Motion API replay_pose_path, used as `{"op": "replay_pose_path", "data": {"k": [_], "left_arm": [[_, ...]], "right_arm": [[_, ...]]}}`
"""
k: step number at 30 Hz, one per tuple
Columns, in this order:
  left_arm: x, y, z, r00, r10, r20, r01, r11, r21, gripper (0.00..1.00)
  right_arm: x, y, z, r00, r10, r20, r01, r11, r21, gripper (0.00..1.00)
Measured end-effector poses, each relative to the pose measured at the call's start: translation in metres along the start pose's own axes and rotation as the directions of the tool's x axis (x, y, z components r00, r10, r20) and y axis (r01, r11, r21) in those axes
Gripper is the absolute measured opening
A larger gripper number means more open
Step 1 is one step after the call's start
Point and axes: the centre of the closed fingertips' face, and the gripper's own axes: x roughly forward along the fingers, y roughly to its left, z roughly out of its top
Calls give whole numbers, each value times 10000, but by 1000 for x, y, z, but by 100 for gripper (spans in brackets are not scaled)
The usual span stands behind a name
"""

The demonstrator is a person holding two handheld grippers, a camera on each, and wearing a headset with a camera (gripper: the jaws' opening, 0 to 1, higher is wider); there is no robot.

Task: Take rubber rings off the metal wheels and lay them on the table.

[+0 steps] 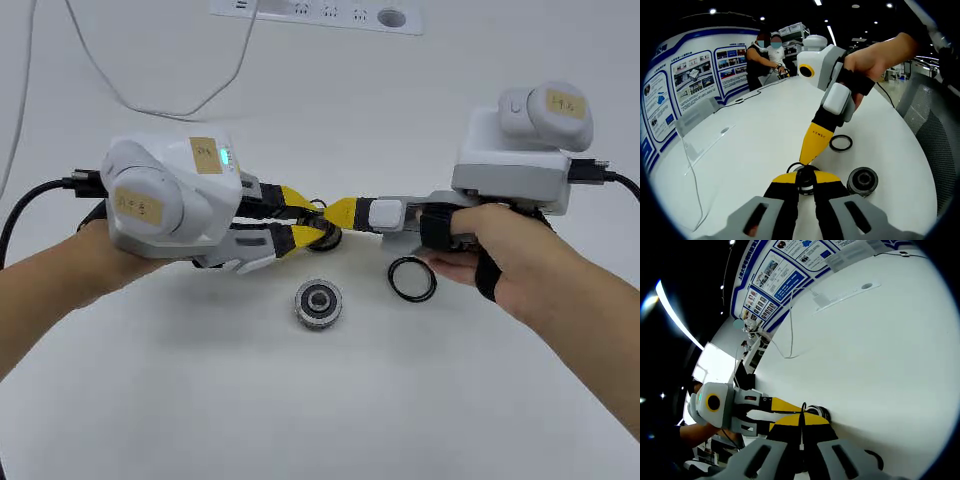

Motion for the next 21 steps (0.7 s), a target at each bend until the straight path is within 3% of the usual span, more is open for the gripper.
{"op": "replay_pose_path", "data": {"k": [4,8,15,19,21], "left_arm": [[-9,3,4,9997,155,187,-150,9996,-251,15],[-21,9,14,9962,542,681,-498,9967,-639,20],[-36,20,32,9834,1247,1316,-1074,9855,-1316,39],[-37,18,34,9822,1267,1385,-1071,9843,-1406,44],[-37,17,31,9846,1276,1196,-1114,9847,-1341,48]], "right_arm": [[0,2,-1,10000,-4,-11,4,10000,35,1],[-2,8,-1,9998,168,57,-169,9997,173,1],[-14,13,4,9992,288,292,-297,9990,323,1],[-24,7,4,9990,136,416,-156,9988,468,1],[-31,2,3,9989,9,465,-35,9984,559,1]]}}
